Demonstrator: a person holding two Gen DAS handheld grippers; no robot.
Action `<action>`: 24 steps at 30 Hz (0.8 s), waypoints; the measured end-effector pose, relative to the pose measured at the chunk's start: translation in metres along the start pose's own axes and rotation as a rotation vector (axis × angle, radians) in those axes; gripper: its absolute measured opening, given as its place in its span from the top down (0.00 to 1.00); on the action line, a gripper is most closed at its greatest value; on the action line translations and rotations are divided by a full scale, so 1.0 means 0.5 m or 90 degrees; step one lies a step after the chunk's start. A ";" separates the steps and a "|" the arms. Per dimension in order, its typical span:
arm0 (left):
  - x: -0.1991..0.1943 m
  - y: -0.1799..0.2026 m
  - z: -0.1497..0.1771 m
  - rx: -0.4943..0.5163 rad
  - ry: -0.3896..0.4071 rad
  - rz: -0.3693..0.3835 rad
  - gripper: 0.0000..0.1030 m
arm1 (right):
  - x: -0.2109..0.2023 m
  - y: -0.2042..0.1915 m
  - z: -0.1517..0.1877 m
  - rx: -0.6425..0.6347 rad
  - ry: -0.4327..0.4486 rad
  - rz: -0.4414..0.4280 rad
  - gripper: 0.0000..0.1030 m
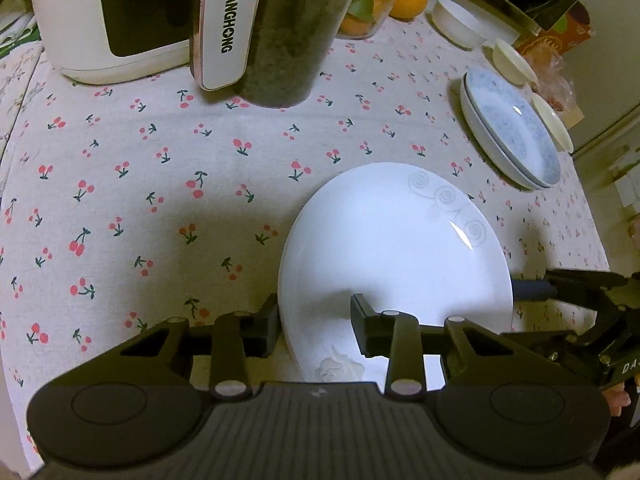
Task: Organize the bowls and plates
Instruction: 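Close the left gripper on the plain white plate's rim, then lift the white plate with the left gripper while the right gripper grips its rim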
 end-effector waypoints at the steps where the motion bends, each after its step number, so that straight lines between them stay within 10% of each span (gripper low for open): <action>1: -0.001 0.000 0.000 -0.001 0.001 -0.002 0.70 | 0.000 -0.003 0.002 -0.001 -0.001 -0.003 0.32; 8: -0.005 -0.002 -0.008 -0.014 0.019 -0.007 0.71 | -0.005 0.025 -0.006 -0.018 0.021 0.067 0.76; 24: -0.020 0.037 -0.065 -0.010 0.104 -0.004 0.81 | -0.050 0.060 -0.071 -0.020 0.098 0.100 0.83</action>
Point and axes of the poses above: each gripper's, at about its wrist camera, not at the fingertips, and x roughly the way its jaws point, y to its right, z to its underside, the point moved 9 cm from there along x, roughly the way its jaws point, and after that the axes turned 10 degrees about y, right-handed, at the moved point
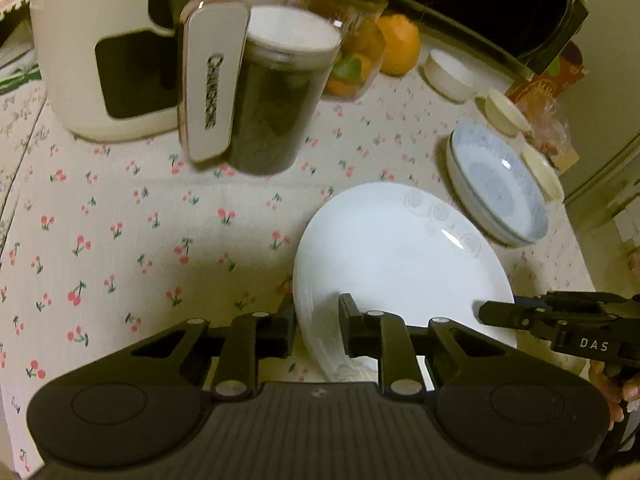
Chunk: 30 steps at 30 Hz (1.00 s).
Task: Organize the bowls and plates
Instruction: 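Lift the white plate with the left gripper while the right gripper grips its rim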
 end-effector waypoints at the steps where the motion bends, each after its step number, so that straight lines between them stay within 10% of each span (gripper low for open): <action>1: -0.001 0.005 -0.005 0.001 0.007 0.001 0.81 | -0.002 0.003 -0.004 0.001 0.003 0.000 0.83; 30: 0.081 0.173 -0.111 -0.006 0.076 0.025 0.81 | -0.085 0.177 -0.121 0.093 0.098 0.046 0.83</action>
Point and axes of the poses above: each gripper's, at about its wrist camera, not at the fingertips, and x roughly the way its jaws point, y to its right, z to its underside, the point moved 9 cm from there along x, roughly the way its jaws point, and after that the axes turned 10 degrees about y, right-handed, at the moved point
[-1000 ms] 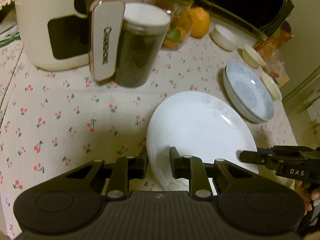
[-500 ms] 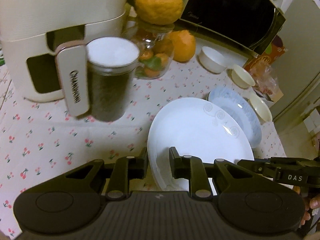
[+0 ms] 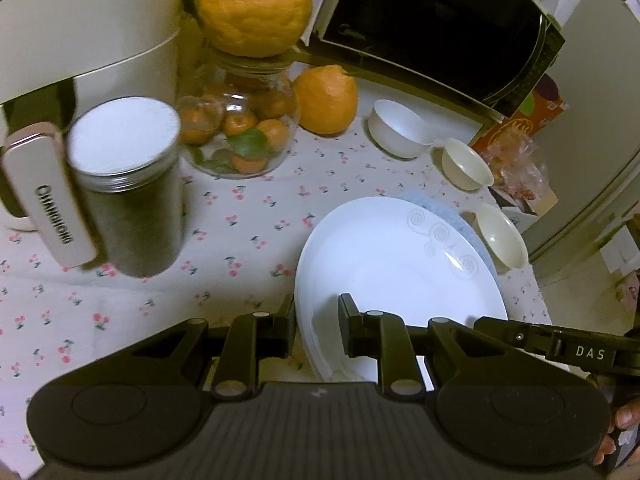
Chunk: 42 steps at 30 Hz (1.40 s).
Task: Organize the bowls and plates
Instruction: 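Lift the white plate with the left gripper while the right gripper grips its rim, then lower the white plate onto the blue-rimmed plate stack with both grippers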
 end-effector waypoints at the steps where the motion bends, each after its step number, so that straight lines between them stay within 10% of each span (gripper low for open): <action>1: 0.005 0.006 -0.001 -0.002 0.000 0.001 0.81 | -0.002 0.008 -0.008 0.005 0.005 0.003 0.83; 42: 0.141 0.117 0.001 0.008 0.020 -0.075 0.81 | 0.017 0.165 -0.071 0.061 0.032 0.095 0.83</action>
Point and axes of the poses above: each gripper's, at about its wrist camera, not at the fingertips, and x roughly the way its jaws point, y to its right, z to its underside, the point moved 9 cm from there along x, roughly the way its jaws point, and after that the axes turned 10 degrees about y, right-handed, at the moved point
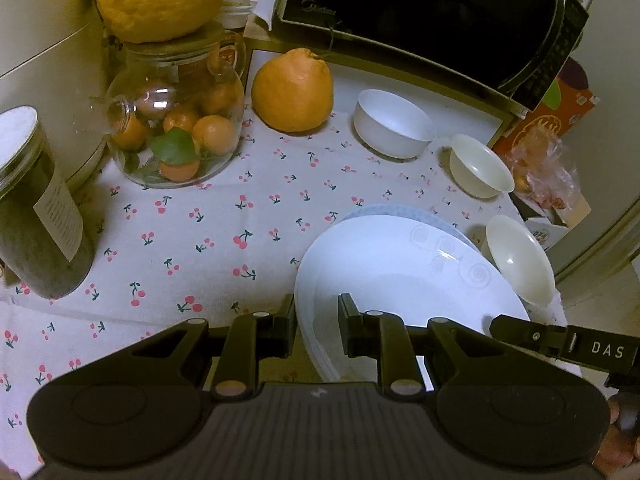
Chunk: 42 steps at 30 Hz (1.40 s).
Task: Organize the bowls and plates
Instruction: 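Lower the white plate onto the blue-rimmed plate stack with both grippers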
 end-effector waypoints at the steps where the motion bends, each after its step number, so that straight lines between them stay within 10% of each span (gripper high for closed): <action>1: 0.000 0.000 0.000 0.004 0.001 -0.002 0.81 | 0.001 0.000 0.000 0.000 0.000 0.001 0.83; 42: 0.024 0.039 0.017 0.159 0.093 -0.066 0.79 | 0.016 -0.010 -0.005 -0.124 0.036 0.053 0.83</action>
Point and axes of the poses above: each gripper's, at about its wrist camera, not at the fingertips, and x roughly the way its jaws point, y to its right, z to its underside, the point moved 9 cm from there along x, roughly the way its jaws point, and after that the axes turned 10 degrees about y, right-handed, at the moved point
